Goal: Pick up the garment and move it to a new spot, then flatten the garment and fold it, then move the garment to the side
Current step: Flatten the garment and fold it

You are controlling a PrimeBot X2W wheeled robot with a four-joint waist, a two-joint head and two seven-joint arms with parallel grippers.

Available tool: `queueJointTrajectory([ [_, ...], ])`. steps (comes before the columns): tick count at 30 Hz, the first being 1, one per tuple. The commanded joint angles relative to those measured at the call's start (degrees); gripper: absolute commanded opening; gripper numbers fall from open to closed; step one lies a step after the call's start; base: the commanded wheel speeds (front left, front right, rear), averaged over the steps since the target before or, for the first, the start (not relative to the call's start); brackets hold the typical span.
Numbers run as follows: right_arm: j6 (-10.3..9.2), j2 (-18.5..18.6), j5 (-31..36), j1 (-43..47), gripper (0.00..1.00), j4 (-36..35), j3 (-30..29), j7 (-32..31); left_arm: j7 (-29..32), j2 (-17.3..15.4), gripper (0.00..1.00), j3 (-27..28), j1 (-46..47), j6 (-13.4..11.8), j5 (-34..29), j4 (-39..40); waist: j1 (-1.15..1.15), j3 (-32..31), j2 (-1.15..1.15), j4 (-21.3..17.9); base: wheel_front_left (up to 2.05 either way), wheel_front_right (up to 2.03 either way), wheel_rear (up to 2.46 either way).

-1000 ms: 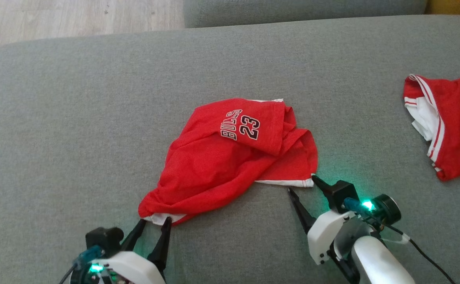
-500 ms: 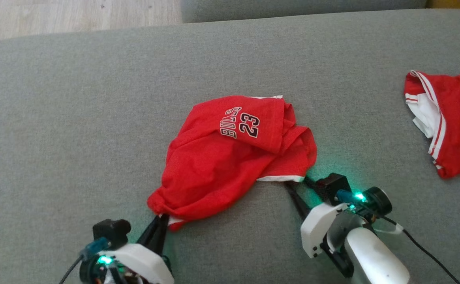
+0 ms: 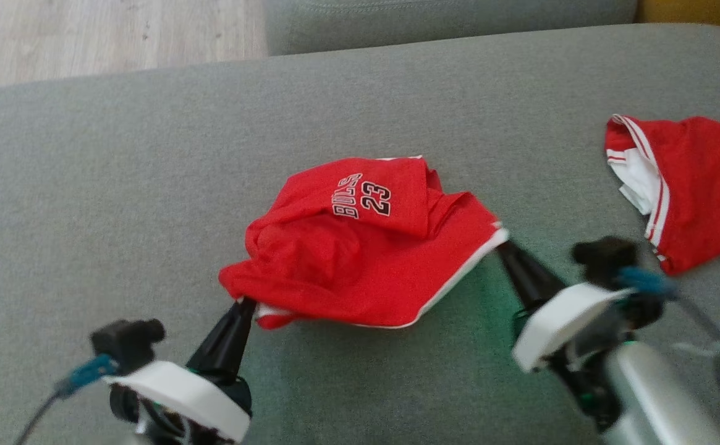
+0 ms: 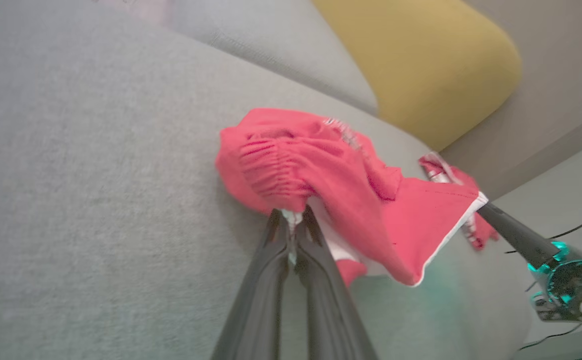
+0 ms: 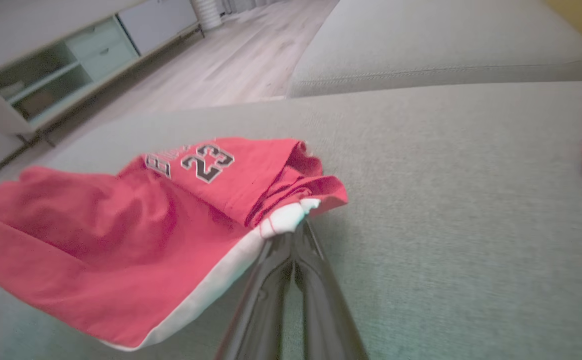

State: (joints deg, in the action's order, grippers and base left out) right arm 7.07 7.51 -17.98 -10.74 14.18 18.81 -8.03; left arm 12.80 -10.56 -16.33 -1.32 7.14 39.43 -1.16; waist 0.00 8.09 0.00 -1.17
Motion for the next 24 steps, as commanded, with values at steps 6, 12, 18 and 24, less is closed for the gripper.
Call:
queueJointTrajectory([
  [6, 0.42, 6.53, -15.22, 6.67, 0.00, -27.67, -7.56, -12.56, 9.02, -4.63, 0.00, 5.23, -1.40, -0.31, 12.49, 23.95, 0.00, -1.76, 0.00, -1.99, 0.00, 0.00, 0.00],
  [12, 0.42, 7.06, -22.69, 9.75, 0.00, -45.59, -17.24, -22.19, 14.78, -5.15, 0.00, 6.88, 0.39, -3.90, 19.97, 39.47, 0.00, -1.86, 0.00, -3.70, 0.00, 0.00, 0.00],
  [18, 0.42, 4.60, -26.45, 6.74, 0.00, -55.84, -25.74, -29.43, 18.48, -4.70, 0.00, 8.60, 7.80, -8.60, 23.73, 48.22, 0.00, -0.86, 0.00, -5.06, 0.00, 0.00, 0.00],
  [24, 0.42, 3.30, -25.09, -2.57, 0.00, -53.66, -29.66, -33.66, 21.83, -6.13, 0.00, 10.45, 21.70, -11.39, 23.25, 44.41, 0.00, 2.89, 0.00, -5.82, 0.00, 0.00, 0.00],
])
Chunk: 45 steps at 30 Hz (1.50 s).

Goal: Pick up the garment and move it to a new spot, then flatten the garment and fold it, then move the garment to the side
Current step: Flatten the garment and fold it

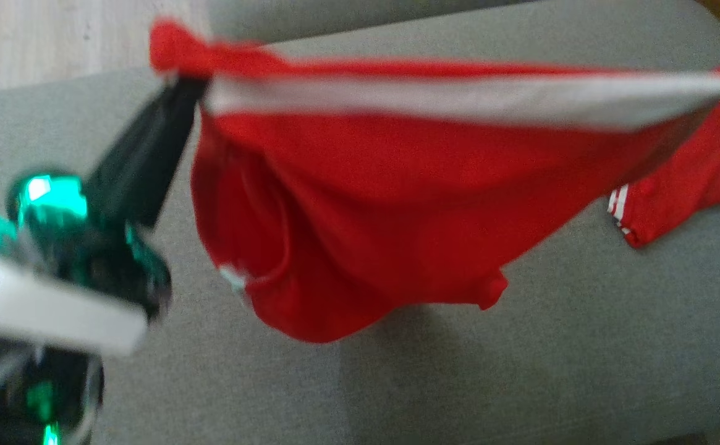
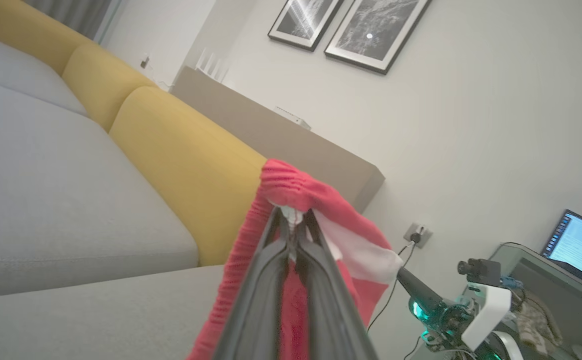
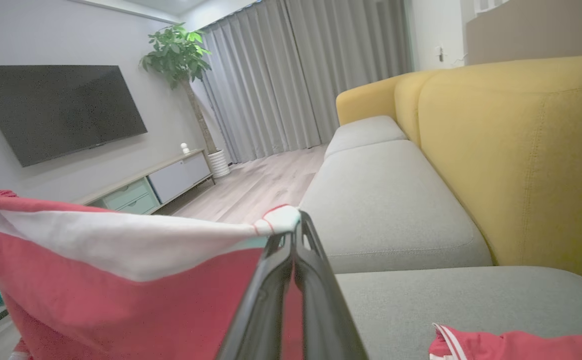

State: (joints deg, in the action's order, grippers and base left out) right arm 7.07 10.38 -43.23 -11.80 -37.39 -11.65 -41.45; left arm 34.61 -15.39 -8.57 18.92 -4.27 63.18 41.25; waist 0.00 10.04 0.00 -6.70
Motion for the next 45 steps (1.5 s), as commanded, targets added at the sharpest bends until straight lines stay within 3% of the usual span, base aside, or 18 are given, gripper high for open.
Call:
queueJointTrajectory([
  [1, 0.42, 0.40, 1.57, -4.03, 0.00, -0.44, 1.00, -0.44, 0.55, -1.54, 0.00, 2.50, 4.19, -0.19, -0.96, -0.23, 0.00, 2.00, 0.00, -0.38, 0.00, 0.00, 0.00],
  [5, 0.42, -4.11, 5.98, -16.52, 0.00, 10.37, 3.82, 0.33, 1.08, -2.09, 0.00, 0.60, 16.29, 0.58, -5.06, -14.06, 0.00, 6.39, 0.00, -0.76, 0.00, 0.00, 0.00],
  [8, 0.42, -6.69, 11.01, -27.40, 0.00, 22.22, 4.89, 4.19, -2.36, -0.95, 0.00, -1.00, 26.52, 1.94, -10.33, -27.92, 0.00, 8.94, 0.00, -0.76, 0.00, 0.00, 0.00],
  [11, 0.42, -7.40, 15.08, -37.71, 0.00, 34.59, 4.80, 11.18, -9.40, 2.05, 0.00, -2.00, 36.83, 2.57, -15.78, -41.65, 0.00, 10.59, 0.00, -0.43, 0.00, 0.00, 0.00],
  [15, 0.42, -7.47, 14.29, -48.75, 0.00, 47.88, 5.97, 22.37, -20.36, 5.05, 0.00, -2.25, 49.25, 4.69, -20.95, -54.95, 0.00, 12.84, 0.00, -0.24, 0.00, 0.00, 0.00],
  [18, 0.42, -7.48, 14.26, -50.99, 0.00, 53.81, 9.53, 27.13, -25.95, 6.18, 0.00, -2.42, 53.73, 6.96, -22.26, -61.67, 0.00, 13.52, 0.00, -0.06, 0.00, 0.00, 0.00],
  [21, 0.42, -7.49, 16.20, -47.31, 0.00, 56.24, 13.07, 29.14, -28.29, 6.25, 0.00, -3.18, 52.45, 9.20, -21.79, -65.61, 0.00, 13.64, 0.00, 0.06, 0.00, 0.00, 0.00],
  [27, 0.42, -6.05, 18.84, -33.71, 0.00, 53.81, 16.93, 30.18, -29.38, 4.73, 0.00, -4.91, 39.85, 11.01, -19.31, -65.77, 0.00, 13.08, 0.00, 0.44, 0.00, 0.00, 0.00],
  [34, 0.42, -0.36, 18.54, -10.72, 0.00, 40.49, 19.85, 29.51, -26.56, 2.73, 0.00, -6.75, 13.65, 11.43, -13.03, -55.39, 0.00, 10.57, 0.00, 0.58, 0.00, 0.00, 0.00],
  [45, 0.42, 4.98, 19.90, 24.44, 0.00, 17.32, 14.79, 21.13, -18.05, 0.42, 0.00, -9.61, -26.00, 4.50, -3.14, -29.09, 0.00, 4.46, 0.00, 1.54, 0.00, 0.00, 0.00],
])
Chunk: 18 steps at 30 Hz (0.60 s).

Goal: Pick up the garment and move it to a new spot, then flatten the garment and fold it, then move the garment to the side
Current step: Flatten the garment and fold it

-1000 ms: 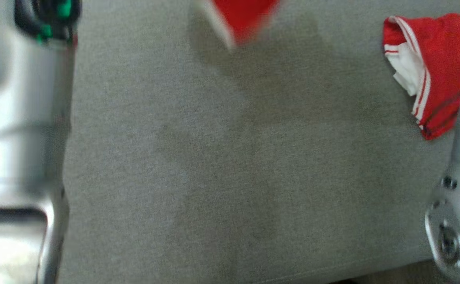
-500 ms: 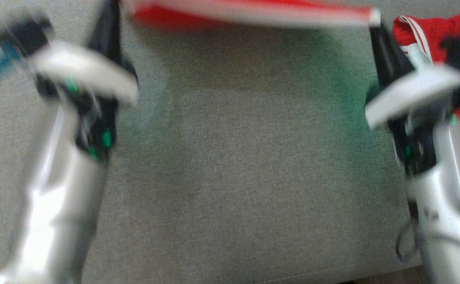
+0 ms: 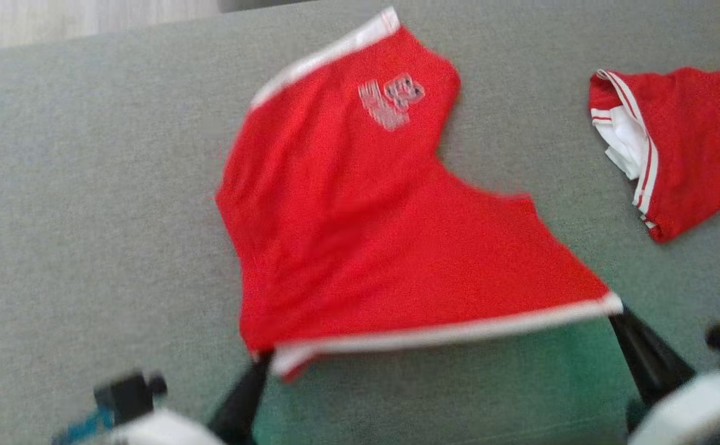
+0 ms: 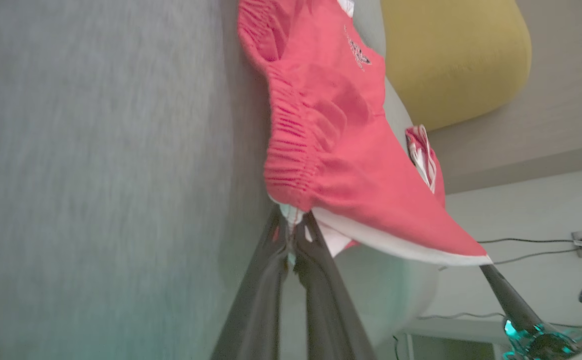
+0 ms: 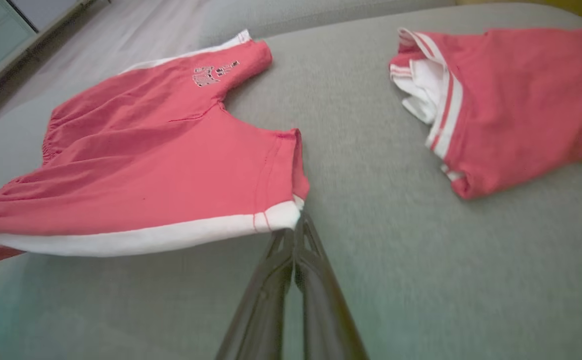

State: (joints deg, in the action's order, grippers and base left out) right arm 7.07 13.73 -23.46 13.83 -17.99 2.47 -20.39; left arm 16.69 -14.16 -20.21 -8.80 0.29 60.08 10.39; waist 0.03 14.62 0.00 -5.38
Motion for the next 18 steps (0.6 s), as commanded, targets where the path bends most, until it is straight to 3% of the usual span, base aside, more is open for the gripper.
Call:
queueJointTrajectory([
  [1, 0.42, 1.45, -0.19, 1.80, 0.00, -4.41, -0.15, -0.63, 0.27, -1.01, 0.00, 1.49, -1.14, -0.39, 0.54, 4.58, -0.03, -0.05, 0.00, 0.38, 0.00, 0.00, 0.00],
  [4, 0.42, 0.67, -0.65, 7.50, 0.00, -10.54, -2.62, -2.14, 0.46, -1.50, 0.00, 1.09, -6.42, -1.24, 1.57, 11.41, -0.03, 0.86, 0.00, 0.75, 0.00, 0.00, 0.00],
  [7, 0.42, 1.38, -1.30, 6.16, 0.00, -13.75, -3.42, -3.59, 0.17, -0.50, 0.00, 1.73, -6.95, -2.05, 3.14, 16.02, -0.03, 1.85, 0.00, 1.36, 0.00, 0.00, 0.00],
  [12, 0.42, 5.39, -1.95, -7.88, 0.00, -12.04, -0.01, -9.12, 2.49, 3.34, 0.00, 3.86, 0.57, -6.37, 8.53, 18.15, -0.03, 3.67, 0.00, 3.00, 0.00, 0.00, 0.00],
  [18, 0.42, 8.11, -5.17, -29.70, 0.00, -0.28, 6.23, -17.05, 4.05, 8.16, 0.00, 8.00, 14.34, -14.44, 13.60, 13.75, -0.03, 6.67, 0.00, 6.76, 0.00, 0.00, 0.00],
])
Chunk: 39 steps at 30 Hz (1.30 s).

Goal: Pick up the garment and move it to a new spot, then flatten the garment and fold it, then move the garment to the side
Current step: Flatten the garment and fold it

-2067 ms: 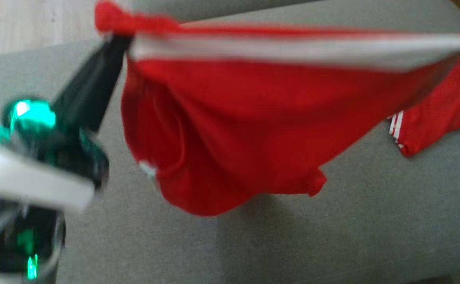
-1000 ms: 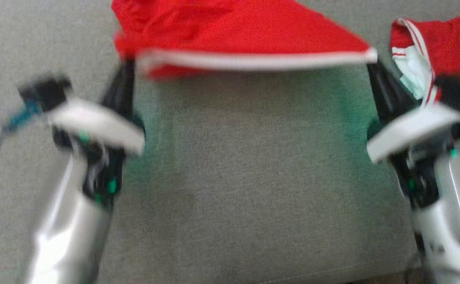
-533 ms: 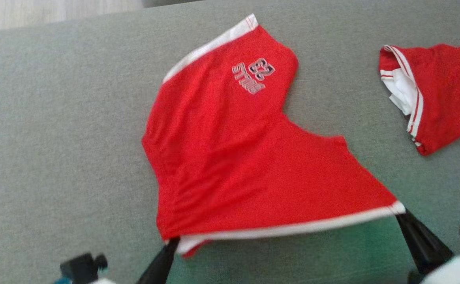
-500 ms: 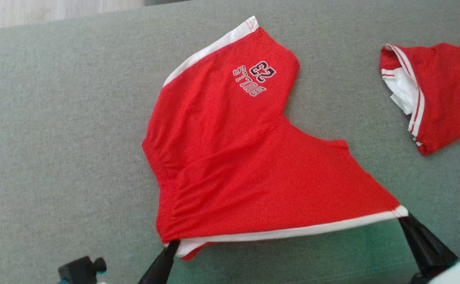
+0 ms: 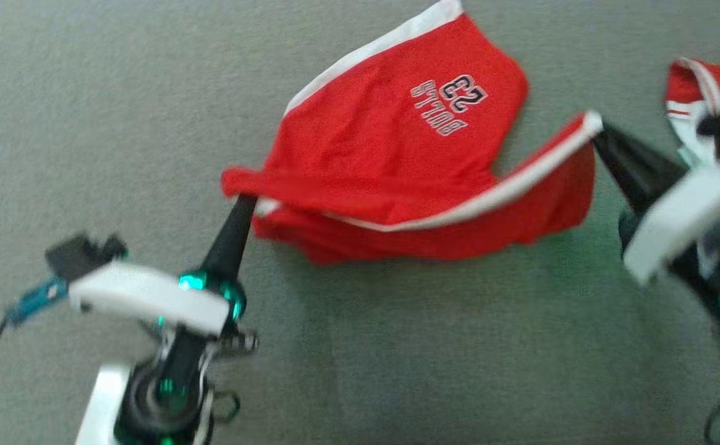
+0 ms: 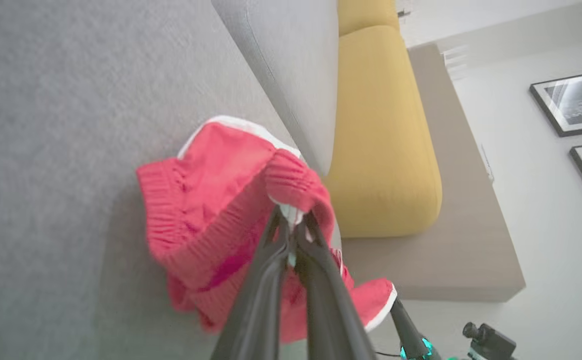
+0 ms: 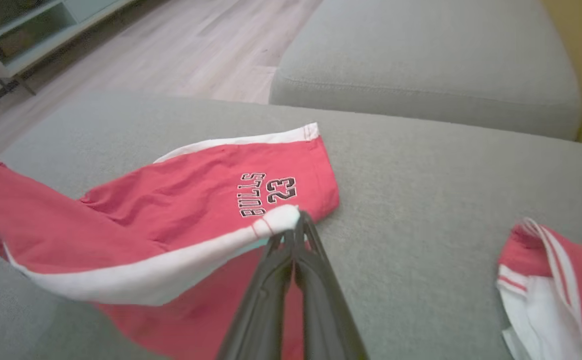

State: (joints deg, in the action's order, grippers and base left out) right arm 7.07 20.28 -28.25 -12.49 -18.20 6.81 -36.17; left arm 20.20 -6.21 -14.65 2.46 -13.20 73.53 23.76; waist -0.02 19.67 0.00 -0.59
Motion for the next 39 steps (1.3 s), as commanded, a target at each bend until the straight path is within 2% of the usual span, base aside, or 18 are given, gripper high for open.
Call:
queueJointTrajectory([
  [1, 0.42, 1.54, -0.97, -6.75, 0.00, 2.27, 2.41, -2.07, 0.95, 0.58, 0.00, 2.52, 5.22, -1.75, 0.68, -1.19, 0.02, 2.10, 0.00, 2.70, 0.00, 0.00, 0.00],
  [5, 0.42, 0.47, -2.72, -17.63, 0.00, 11.56, 2.89, -4.47, -0.01, 1.84, 0.00, 2.39, 13.52, -3.90, 0.57, -9.14, 0.02, 3.99, 0.00, 5.45, 0.00, 0.00, 0.00],
  [6, 0.42, 0.47, -2.72, -17.63, 0.00, 11.56, 2.89, -4.47, -0.01, 1.84, 0.00, 2.39, 13.52, -3.90, 0.57, -9.14, 0.02, 3.99, 0.00, 5.45, 0.00, 0.00, 0.00],
  [7, 0.42, 0.40, -2.44, -21.81, 0.00, 16.07, 3.19, -4.95, -1.58, 2.39, 0.00, 2.23, 17.21, -4.51, 0.38, -13.43, 0.02, 4.83, 0.00, 6.46, 0.00, 0.00, 0.00],
  [9, 0.42, 0.18, -1.97, -25.40, 0.00, 20.42, 3.31, -4.50, -4.05, 2.78, 0.00, 2.38, 20.54, -4.82, 0.08, -17.57, 0.02, 5.56, 0.00, 7.33, 0.00, 0.00, 0.00],
  [15, 0.42, -0.82, -1.40, -32.46, 0.00, 29.98, 4.64, -2.74, -8.26, 3.26, 0.00, -0.52, 27.06, -3.79, 1.83, -26.85, 0.02, 7.13, 0.00, 9.03, 0.00, 0.00, 0.00],
  [25, 0.42, -0.89, -0.35, -37.78, 0.00, 38.02, 6.01, 1.31, -12.73, 3.32, 0.00, -5.88, 31.78, -2.04, 5.24, -34.51, 0.02, 8.04, 0.00, 10.03, 0.00, 0.00, 0.00],
  [26, 0.42, -1.06, -0.22, -38.08, 0.27, 38.49, 5.86, 2.18, -12.84, 3.32, 0.00, -6.22, 32.01, -1.98, 5.42, -34.84, 0.02, 8.05, 0.00, 10.09, 0.00, 0.00, 0.00],
  [27, 0.42, -1.18, -0.04, -38.26, 1.00, 39.06, 5.79, 2.78, -12.64, 3.32, 0.16, -6.65, 32.12, -1.94, 5.65, -35.03, 0.02, 8.03, 0.00, 10.13, 0.00, 0.00, 0.00],
  [29, 0.42, -1.50, -0.17, -38.38, 1.00, 40.23, 5.94, 2.87, -12.29, 3.33, 0.68, -7.37, 32.00, -1.88, 5.60, -35.07, 0.02, 7.91, 0.00, 10.12, 0.00, 0.00, 0.00],
  [31, 0.42, -1.49, -0.50, -38.45, 1.00, 40.76, 6.22, 3.06, -11.97, 3.19, 1.00, -7.80, 31.43, -2.03, 5.53, -34.68, 0.02, 7.78, 0.00, 9.94, 0.00, 0.00, 0.00],
  [37, 0.42, -1.60, -2.13, -37.38, 1.00, 40.59, 4.63, 6.05, -11.85, 0.59, 1.00, -9.53, 27.77, -2.75, 3.35, -30.74, 0.02, 6.69, 0.00, 8.75, 0.00, 0.00, 0.00],
  [39, 0.42, -2.14, -2.98, -36.30, 1.00, 40.75, 2.95, 6.62, -13.18, -1.70, 1.00, -11.03, 26.12, -3.10, 0.03, -28.62, 0.02, 6.10, 0.00, 8.34, 0.00, 0.00, 0.00],
])
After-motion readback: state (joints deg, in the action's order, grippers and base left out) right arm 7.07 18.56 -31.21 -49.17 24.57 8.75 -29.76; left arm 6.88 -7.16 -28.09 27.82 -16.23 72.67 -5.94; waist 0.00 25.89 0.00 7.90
